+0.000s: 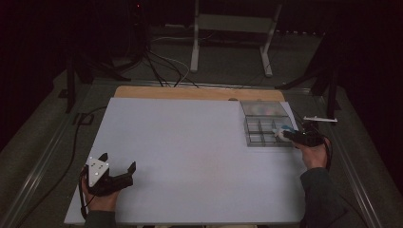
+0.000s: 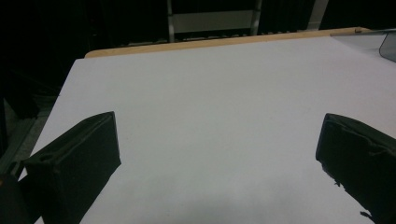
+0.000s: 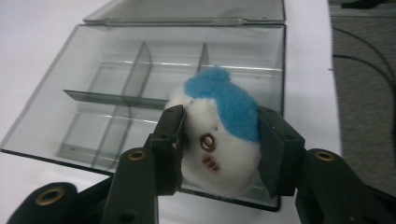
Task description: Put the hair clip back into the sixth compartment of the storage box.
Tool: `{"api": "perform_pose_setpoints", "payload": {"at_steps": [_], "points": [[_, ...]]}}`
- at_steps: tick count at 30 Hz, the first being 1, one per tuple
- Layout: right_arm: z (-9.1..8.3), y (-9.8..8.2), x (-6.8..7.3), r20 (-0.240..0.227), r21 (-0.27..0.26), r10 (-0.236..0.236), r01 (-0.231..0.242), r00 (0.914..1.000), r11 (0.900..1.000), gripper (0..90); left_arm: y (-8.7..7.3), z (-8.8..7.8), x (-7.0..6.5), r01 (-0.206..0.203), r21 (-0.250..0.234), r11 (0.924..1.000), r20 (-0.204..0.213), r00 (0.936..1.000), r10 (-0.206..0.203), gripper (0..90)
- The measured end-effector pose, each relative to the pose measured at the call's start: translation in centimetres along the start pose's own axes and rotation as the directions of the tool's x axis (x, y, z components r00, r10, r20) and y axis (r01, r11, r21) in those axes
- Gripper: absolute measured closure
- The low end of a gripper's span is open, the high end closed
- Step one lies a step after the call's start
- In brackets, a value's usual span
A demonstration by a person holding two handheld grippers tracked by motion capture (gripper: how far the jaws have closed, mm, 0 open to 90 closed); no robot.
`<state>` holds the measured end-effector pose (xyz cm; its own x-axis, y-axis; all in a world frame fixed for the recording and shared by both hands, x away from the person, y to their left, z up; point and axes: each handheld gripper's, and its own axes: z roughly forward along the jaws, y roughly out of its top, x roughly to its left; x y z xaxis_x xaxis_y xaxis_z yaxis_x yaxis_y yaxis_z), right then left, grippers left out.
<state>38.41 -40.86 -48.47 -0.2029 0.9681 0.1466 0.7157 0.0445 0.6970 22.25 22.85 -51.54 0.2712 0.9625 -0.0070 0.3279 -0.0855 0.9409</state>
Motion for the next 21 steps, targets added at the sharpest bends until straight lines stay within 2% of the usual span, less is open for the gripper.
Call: {"api": "perform_pose_setpoints", "payload": {"at_steps": [4,10,12,14,16,21], "points": [[-0.1,-0.1,0.0,0.036,0.012,-0.021,0.02,0.9991,1.0,54.4,0.0,0.0,0.0,-0.002,0.001,1.0,0.0,1.0,0.002,0.7],[0.1,-0.1,0.2,0.047,0.022,-0.032,0.031,0.9984,0.999,48.9,0.0,0.0,0.0,-0.001,0.0,1.0,0.0,1.0,0.001,0.7],[0.1,0.0,0.4,0.052,0.013,-0.048,0.048,0.9975,0.999,41.1,0.0,0.0,0.0,-0.001,0.0,1.0,0.0,1.0,0.001,0.7],[0.0,0.0,0.5,0.055,-0.004,-0.055,0.056,0.9969,0.998,27.6,0.0,0.0,0.0,-0.002,0.0,1.0,0.0,1.0,0.002,0.7],[-0.1,0.1,0.7,0.061,-0.023,-0.061,0.062,0.9963,0.998,17.7,0.0,0.0,-0.1,-0.004,0.002,1.0,0.001,1.0,0.004,0.7],[-0.4,0.2,1.0,0.06,-0.058,-0.075,0.079,0.9954,0.995,7.6,0.0,0.0,-0.1,-0.006,0.002,1.0,0.003,1.0,0.006,0.7]]}}
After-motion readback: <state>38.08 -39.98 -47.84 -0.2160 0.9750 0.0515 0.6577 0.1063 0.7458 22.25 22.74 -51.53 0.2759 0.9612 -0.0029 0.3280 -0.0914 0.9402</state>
